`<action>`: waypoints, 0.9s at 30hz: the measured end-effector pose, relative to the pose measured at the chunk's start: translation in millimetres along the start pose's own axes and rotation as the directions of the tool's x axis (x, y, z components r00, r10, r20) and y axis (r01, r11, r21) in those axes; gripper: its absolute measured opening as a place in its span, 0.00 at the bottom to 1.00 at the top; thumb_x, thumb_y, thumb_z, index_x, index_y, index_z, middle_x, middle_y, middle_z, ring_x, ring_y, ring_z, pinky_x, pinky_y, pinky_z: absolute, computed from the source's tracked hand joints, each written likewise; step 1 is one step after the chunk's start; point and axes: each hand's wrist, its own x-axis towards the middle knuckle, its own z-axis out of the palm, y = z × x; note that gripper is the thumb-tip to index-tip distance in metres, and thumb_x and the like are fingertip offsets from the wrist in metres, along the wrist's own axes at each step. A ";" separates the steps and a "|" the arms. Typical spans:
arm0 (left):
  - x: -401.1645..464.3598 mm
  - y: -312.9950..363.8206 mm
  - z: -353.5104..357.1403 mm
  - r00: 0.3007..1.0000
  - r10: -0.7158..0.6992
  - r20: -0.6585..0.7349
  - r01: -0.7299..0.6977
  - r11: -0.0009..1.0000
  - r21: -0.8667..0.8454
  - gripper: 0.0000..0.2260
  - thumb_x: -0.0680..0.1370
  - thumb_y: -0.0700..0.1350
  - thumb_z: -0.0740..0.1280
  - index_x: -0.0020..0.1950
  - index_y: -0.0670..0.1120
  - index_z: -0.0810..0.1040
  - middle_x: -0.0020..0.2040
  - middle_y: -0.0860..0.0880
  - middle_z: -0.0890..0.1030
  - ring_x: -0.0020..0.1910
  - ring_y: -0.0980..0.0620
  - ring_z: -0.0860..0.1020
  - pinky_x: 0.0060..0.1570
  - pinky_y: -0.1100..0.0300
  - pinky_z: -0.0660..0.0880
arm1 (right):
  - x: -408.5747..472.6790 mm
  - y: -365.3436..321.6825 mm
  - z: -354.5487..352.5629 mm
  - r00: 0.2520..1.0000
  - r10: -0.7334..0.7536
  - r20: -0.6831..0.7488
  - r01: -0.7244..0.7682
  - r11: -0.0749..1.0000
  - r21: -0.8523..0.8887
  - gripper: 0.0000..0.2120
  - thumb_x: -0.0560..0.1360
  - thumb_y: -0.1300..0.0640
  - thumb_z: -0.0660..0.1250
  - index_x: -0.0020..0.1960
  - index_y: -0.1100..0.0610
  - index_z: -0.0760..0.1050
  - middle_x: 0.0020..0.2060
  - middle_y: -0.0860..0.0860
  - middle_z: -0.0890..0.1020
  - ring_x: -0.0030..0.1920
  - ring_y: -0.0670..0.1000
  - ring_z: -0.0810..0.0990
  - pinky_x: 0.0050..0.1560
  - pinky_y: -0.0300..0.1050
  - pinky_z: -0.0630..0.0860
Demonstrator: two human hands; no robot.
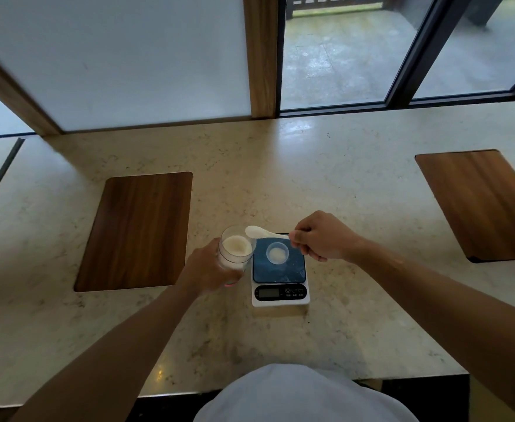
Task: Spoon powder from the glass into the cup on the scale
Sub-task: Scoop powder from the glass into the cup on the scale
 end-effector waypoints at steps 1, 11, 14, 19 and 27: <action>-1.3 -0.6 -0.4 1.000 0.002 -0.007 -0.002 1.000 -0.009 0.35 0.63 0.60 0.80 0.66 0.54 0.73 0.58 0.55 0.82 0.54 0.54 0.80 0.54 0.60 0.74 | -0.3 3.0 -0.1 1.000 -0.003 -0.005 0.003 1.000 -0.008 0.18 0.80 0.58 0.64 0.33 0.57 0.79 0.26 0.53 0.80 0.17 0.45 0.70 0.29 0.43 0.74; -10.7 -6.6 -9.0 0.997 -0.078 -0.023 0.078 0.997 0.011 0.39 0.60 0.65 0.75 0.68 0.53 0.74 0.57 0.53 0.83 0.55 0.50 0.81 0.57 0.51 0.78 | 3.7 46.7 7.6 0.992 0.118 -0.033 -0.119 0.992 -0.043 0.17 0.80 0.58 0.64 0.33 0.58 0.81 0.25 0.53 0.81 0.18 0.47 0.72 0.23 0.39 0.71; -11.9 -7.1 -10.5 0.996 -0.087 -0.011 0.087 0.996 0.022 0.39 0.60 0.64 0.76 0.69 0.53 0.72 0.58 0.53 0.83 0.56 0.50 0.81 0.57 0.52 0.77 | 4.9 58.0 12.4 0.985 0.166 -0.047 -0.168 0.985 -0.049 0.18 0.80 0.59 0.64 0.32 0.58 0.80 0.24 0.52 0.80 0.17 0.46 0.71 0.21 0.38 0.70; -12.9 -7.1 -12.0 0.996 -0.084 0.001 0.084 0.996 0.032 0.40 0.60 0.66 0.75 0.69 0.54 0.72 0.58 0.53 0.82 0.56 0.50 0.81 0.58 0.51 0.78 | 9.6 67.7 21.2 0.970 0.231 -0.079 -0.236 0.970 -0.061 0.16 0.80 0.59 0.64 0.35 0.61 0.82 0.25 0.53 0.80 0.17 0.45 0.72 0.20 0.37 0.70; -10.9 -7.8 -12.1 0.996 -0.090 0.015 0.089 0.995 0.056 0.39 0.61 0.62 0.76 0.70 0.52 0.71 0.59 0.51 0.82 0.56 0.48 0.80 0.58 0.50 0.77 | 13.3 65.4 30.5 0.973 0.205 -0.102 -0.219 0.964 -0.150 0.18 0.80 0.60 0.62 0.32 0.58 0.79 0.27 0.54 0.81 0.17 0.43 0.73 0.20 0.34 0.69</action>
